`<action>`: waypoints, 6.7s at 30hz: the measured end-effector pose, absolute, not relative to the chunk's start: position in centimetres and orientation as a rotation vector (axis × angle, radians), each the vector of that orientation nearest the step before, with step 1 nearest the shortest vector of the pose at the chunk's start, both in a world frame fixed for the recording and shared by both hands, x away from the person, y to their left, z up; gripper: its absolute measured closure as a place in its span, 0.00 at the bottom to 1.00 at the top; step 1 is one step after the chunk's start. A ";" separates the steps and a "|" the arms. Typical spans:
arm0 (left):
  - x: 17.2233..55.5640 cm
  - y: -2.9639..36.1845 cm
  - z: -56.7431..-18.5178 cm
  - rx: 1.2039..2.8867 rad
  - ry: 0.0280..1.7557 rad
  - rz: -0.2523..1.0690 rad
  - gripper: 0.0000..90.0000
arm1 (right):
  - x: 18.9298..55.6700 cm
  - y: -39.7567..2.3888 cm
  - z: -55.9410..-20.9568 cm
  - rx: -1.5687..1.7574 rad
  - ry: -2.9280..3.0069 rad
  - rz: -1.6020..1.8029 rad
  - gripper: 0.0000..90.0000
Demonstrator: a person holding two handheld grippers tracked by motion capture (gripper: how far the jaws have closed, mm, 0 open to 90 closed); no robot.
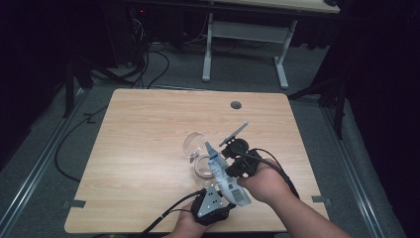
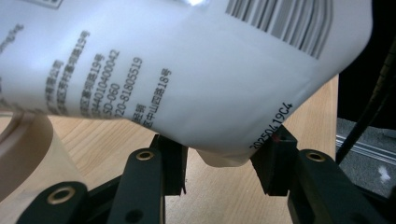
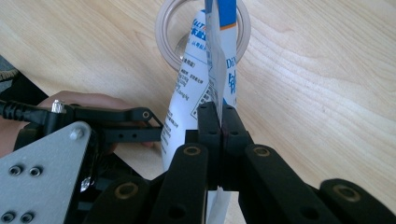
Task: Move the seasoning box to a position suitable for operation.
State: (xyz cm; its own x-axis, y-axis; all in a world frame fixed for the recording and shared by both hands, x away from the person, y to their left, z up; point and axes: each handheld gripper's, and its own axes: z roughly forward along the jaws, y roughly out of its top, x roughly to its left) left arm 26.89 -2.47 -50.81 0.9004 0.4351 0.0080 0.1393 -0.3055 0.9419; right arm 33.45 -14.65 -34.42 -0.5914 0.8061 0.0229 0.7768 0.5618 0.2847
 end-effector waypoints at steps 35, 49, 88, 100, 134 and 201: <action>27.0 -2.9 -49.4 1.869 0.439 0.332 0.69 | 34.3 -13.9 -33.9 1.242 2.689 0.416 1.00; 27.1 -2.9 -49.1 1.859 0.435 0.318 0.69 | 34.1 -13.5 -33.6 1.275 2.678 0.412 1.00; 27.7 -2.9 -48.8 1.847 0.406 0.260 0.69 | 34.6 -13.6 -33.4 1.235 2.676 0.413 1.00; 27.9 -2.9 -48.7 1.848 0.403 0.256 0.69 | 34.8 -13.6 -33.4 1.221 2.683 0.415 1.00; 28.0 -2.7 -48.6 1.829 0.399 0.244 0.69 | 35.0 -13.1 -33.3 1.193 2.691 0.404 1.00; 28.1 -2.5 -48.1 1.804 0.404 0.240 0.68 | 35.2 -12.4 -32.9 1.157 2.693 0.400 1.00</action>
State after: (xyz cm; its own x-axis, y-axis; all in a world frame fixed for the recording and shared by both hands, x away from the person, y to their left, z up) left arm 28.06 -2.51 -48.06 0.9182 0.3934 -0.0468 0.1471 -0.2286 0.9623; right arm 35.16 -12.39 -32.90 -0.6797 0.7310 -0.0611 0.6817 0.6602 0.3155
